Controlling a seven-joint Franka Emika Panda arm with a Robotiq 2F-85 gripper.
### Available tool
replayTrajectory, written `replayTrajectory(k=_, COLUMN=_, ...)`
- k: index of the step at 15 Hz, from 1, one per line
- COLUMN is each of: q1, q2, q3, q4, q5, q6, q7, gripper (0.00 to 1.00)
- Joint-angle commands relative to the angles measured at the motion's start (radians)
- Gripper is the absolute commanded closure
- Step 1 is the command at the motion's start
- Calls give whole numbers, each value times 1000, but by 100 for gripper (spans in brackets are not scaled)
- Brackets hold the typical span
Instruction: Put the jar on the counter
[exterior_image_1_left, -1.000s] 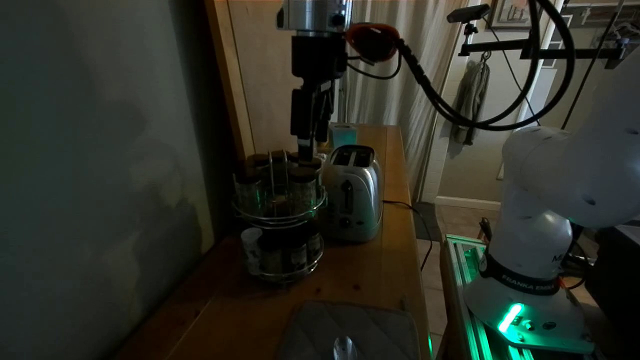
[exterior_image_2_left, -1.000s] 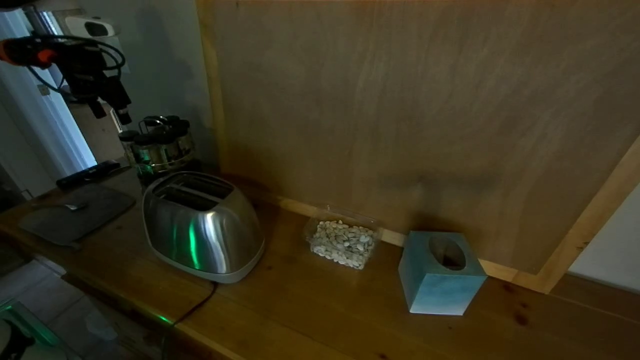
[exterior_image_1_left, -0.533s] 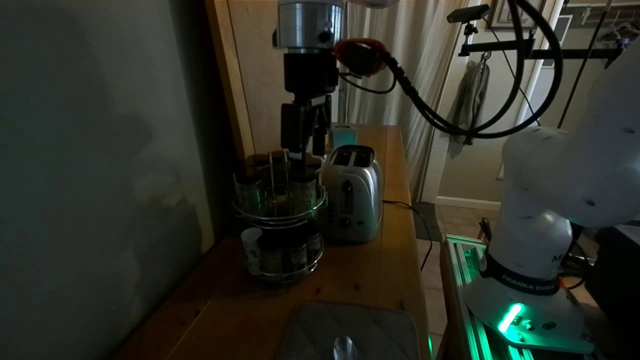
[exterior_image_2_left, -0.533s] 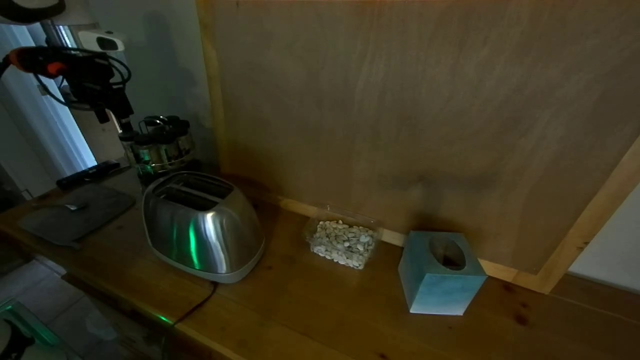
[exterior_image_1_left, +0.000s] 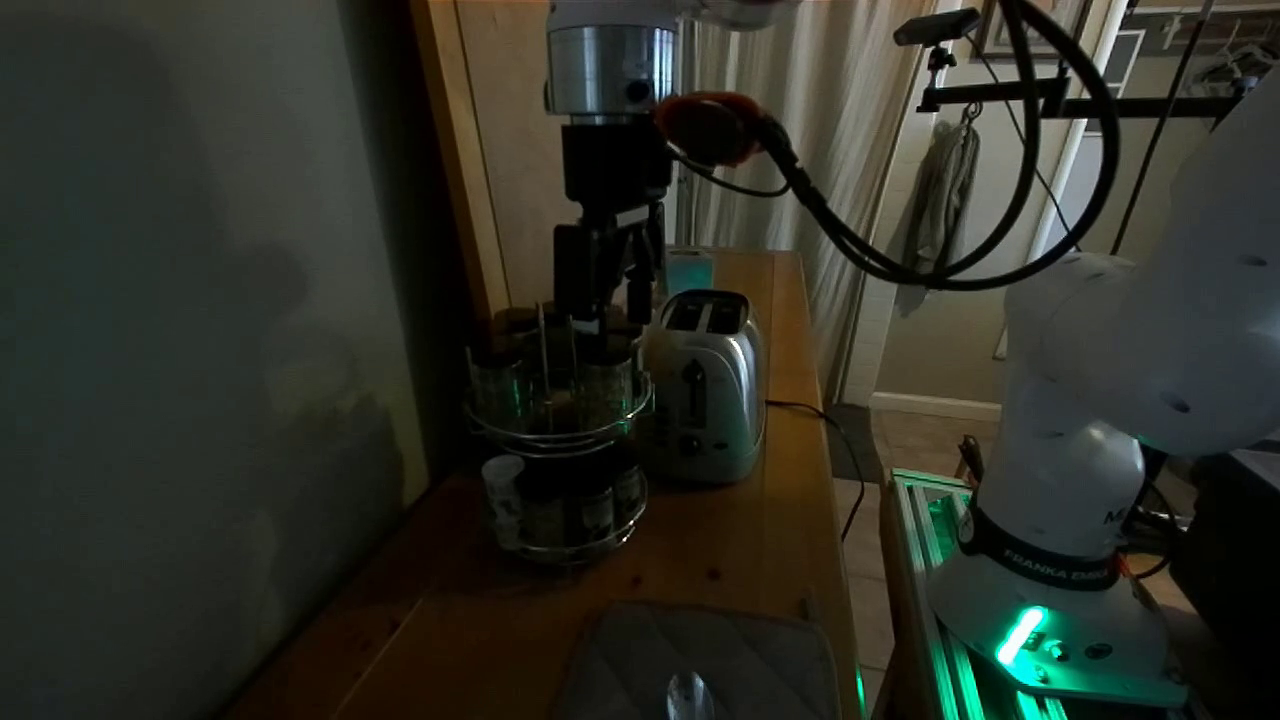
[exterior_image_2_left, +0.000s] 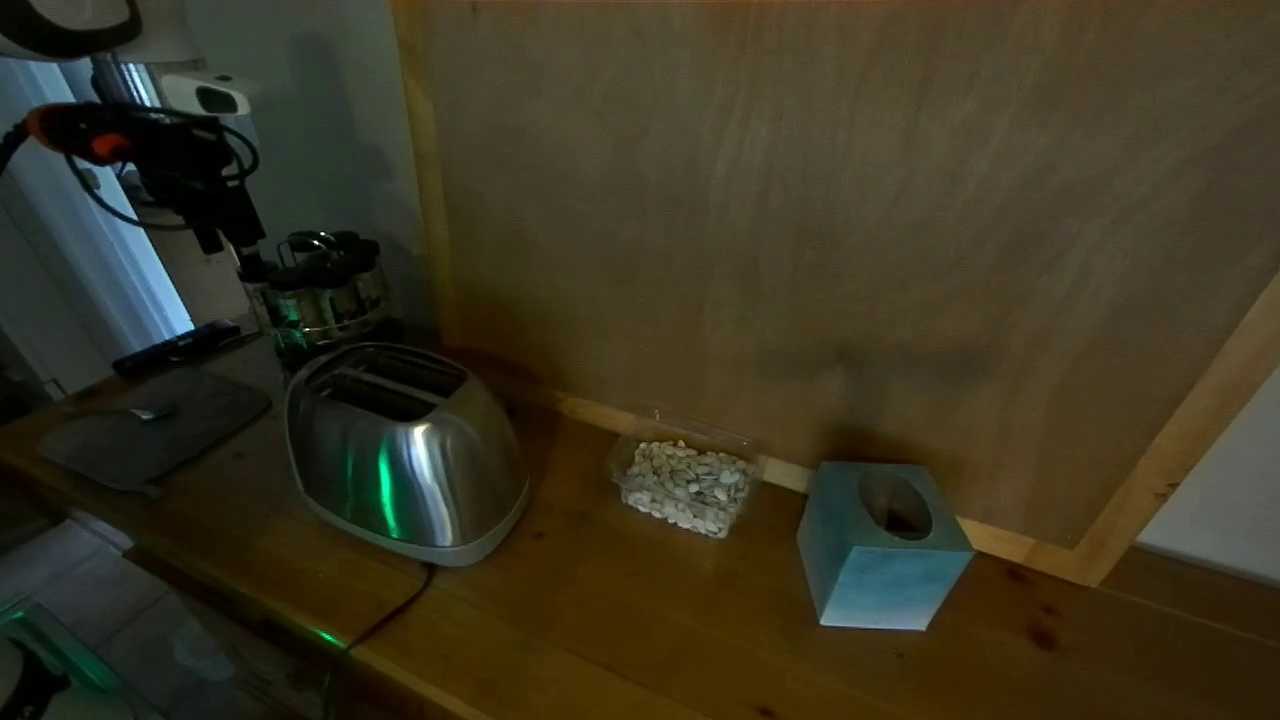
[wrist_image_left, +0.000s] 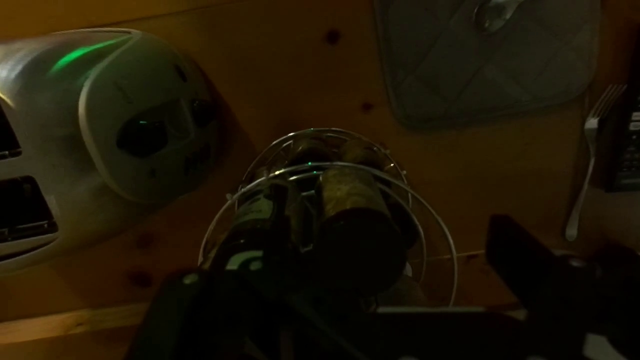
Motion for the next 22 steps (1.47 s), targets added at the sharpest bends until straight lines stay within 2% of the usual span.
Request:
replayTrajectory(k=1, q1=-5, q2=18, q3=12, q4=10, q5=10, q6=-10, q7=69, gripper=0)
replayTrajectory(k=9, q1=-18, q2=33, q3=51, q4=13, q5=-28, q6=-10, q7=230, gripper=0)
replayTrajectory(k=10, q1=-21, q2=34, q3=57, q4=13, q5=-37, q6=-11, q7=245, gripper=2)
replayTrajectory(k=11, q1=-23, q2=36, q3=62, q4=13, q5=-48, q6=-12, q7=262, gripper=26)
replayTrajectory(k=13, q1=-24, q2=40, q3=67, q4=14, q5=-65, q6=-15, q7=284, gripper=31)
replayTrajectory(k=14, q1=-24, q2=41, q3=69, q4=14, q5=-79, q6=-14, q7=297, gripper=8)
replayTrajectory(k=17, q1=-27, q2=42, q3=83, q4=16, q5=-142, q6=-14, q7=338, gripper=0)
replayTrajectory(k=20, q1=-23, q2=43, q3=87, q4=15, q5=-177, q6=-11, q7=356, gripper=0)
replayTrajectory(k=21, q1=-21, q2=44, q3=86, q4=14, q5=-182, q6=-10, q7=359, gripper=25)
replayTrajectory(k=22, q1=-20, q2=45, q3=85, q4=14, q5=-182, q6=-11, q7=360, gripper=28)
